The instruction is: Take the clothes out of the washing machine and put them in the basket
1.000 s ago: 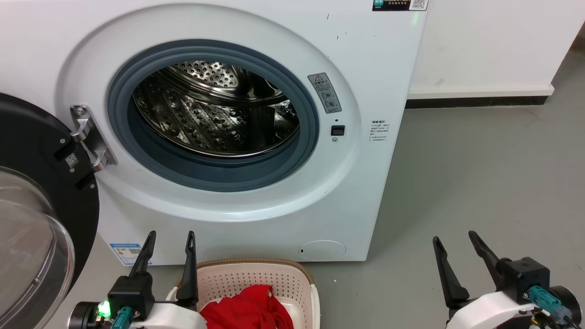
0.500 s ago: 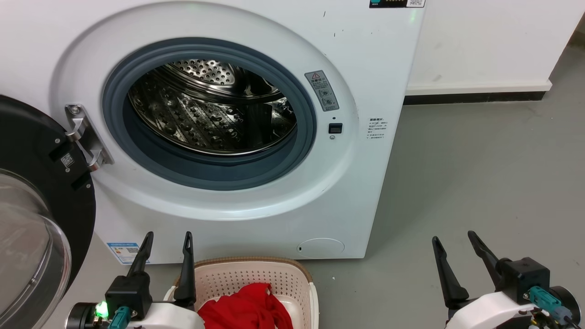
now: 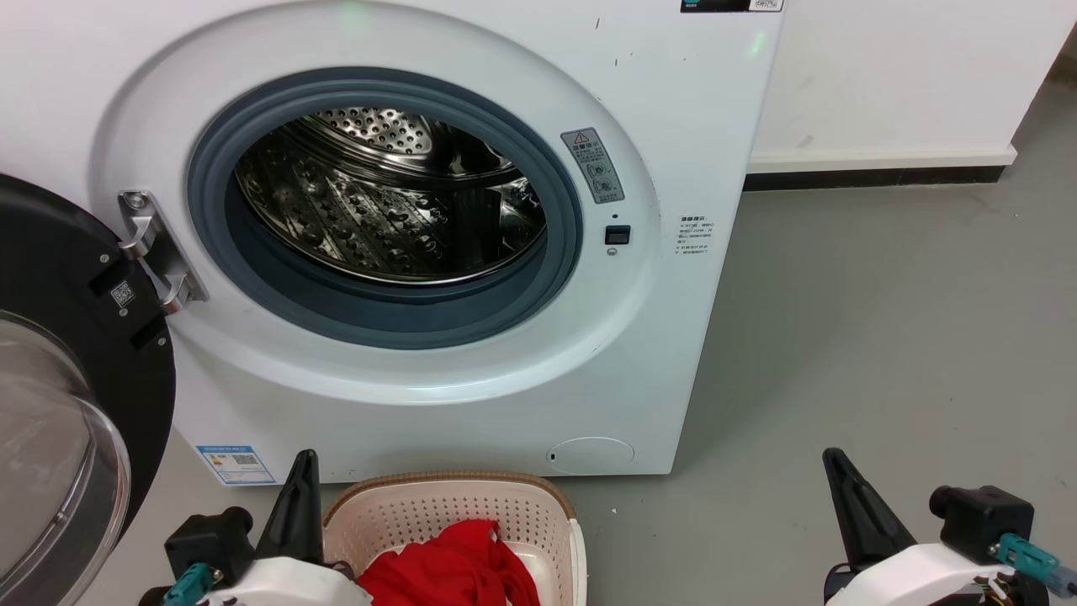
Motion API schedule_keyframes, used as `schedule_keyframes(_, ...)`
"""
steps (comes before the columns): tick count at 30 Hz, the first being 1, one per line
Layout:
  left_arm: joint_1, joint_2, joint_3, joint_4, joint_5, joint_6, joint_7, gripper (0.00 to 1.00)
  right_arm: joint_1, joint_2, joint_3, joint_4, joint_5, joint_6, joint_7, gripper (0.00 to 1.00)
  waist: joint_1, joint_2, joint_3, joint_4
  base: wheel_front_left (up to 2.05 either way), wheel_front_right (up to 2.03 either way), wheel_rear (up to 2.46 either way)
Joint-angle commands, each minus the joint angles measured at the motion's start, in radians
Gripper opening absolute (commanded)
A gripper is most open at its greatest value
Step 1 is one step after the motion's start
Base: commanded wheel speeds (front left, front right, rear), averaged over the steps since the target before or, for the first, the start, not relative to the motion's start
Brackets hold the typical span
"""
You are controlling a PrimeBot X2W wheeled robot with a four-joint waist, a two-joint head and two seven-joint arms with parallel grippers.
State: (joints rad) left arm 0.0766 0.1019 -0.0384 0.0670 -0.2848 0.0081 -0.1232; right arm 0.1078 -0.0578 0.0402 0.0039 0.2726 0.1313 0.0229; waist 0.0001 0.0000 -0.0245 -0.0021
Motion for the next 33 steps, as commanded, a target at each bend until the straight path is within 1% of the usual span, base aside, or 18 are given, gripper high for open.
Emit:
schedule_keyframes(1, -0.028, 0.001, 0.008, -0.010, -0.032, -0.004, 0.004, 0.00, -0.028, -0.007, -0.003, -0.010, 0.035, 0.000, -0.003, 0.00, 0.0000, 0.0000, 0.000, 0.000, 0.00, 0.00, 0.00)
schedule_keyframes(7, -0.041, -0.003, 0.019, 0.004, -0.143, -0.016, 0.023, 0.00, -0.047, -0.013, -0.007, 0.013, 0.155, 0.000, -0.002, 0.00, 0.0000, 0.0000, 0.002, 0.000, 0.00, 0.00, 0.00)
schedule_keyframes(8, -0.047, -0.005, 0.025, 0.011, -0.196, -0.022, 0.033, 0.00, -0.055, -0.016, -0.009, 0.023, 0.212, 0.000, -0.002, 0.00, 0.0000, 0.0000, 0.002, 0.000, 0.00, 0.00, 0.00)
schedule_keyframes(12, -0.056, -0.008, 0.033, 0.021, -0.264, -0.029, 0.044, 0.00, -0.066, -0.019, -0.012, 0.036, 0.284, 0.000, -0.001, 0.00, 0.0000, 0.0000, 0.003, 0.000, 0.00, 0.00, 0.00)
schedule_keyframes(13, -0.063, -0.010, 0.038, 0.028, -0.313, -0.034, 0.053, 0.00, -0.072, -0.020, -0.014, 0.045, 0.336, 0.000, 0.000, 0.00, 0.0000, 0.0000, 0.004, 0.000, 0.00, 0.00, 0.00)
schedule_keyframes(33, -0.101, -0.022, 0.071, 0.070, -0.600, -0.064, 0.105, 0.00, -0.114, -0.028, -0.034, 0.099, 0.638, 0.000, 0.010, 0.00, 0.0000, 0.0000, 0.009, 0.001, 0.00, 0.00, 0.00)
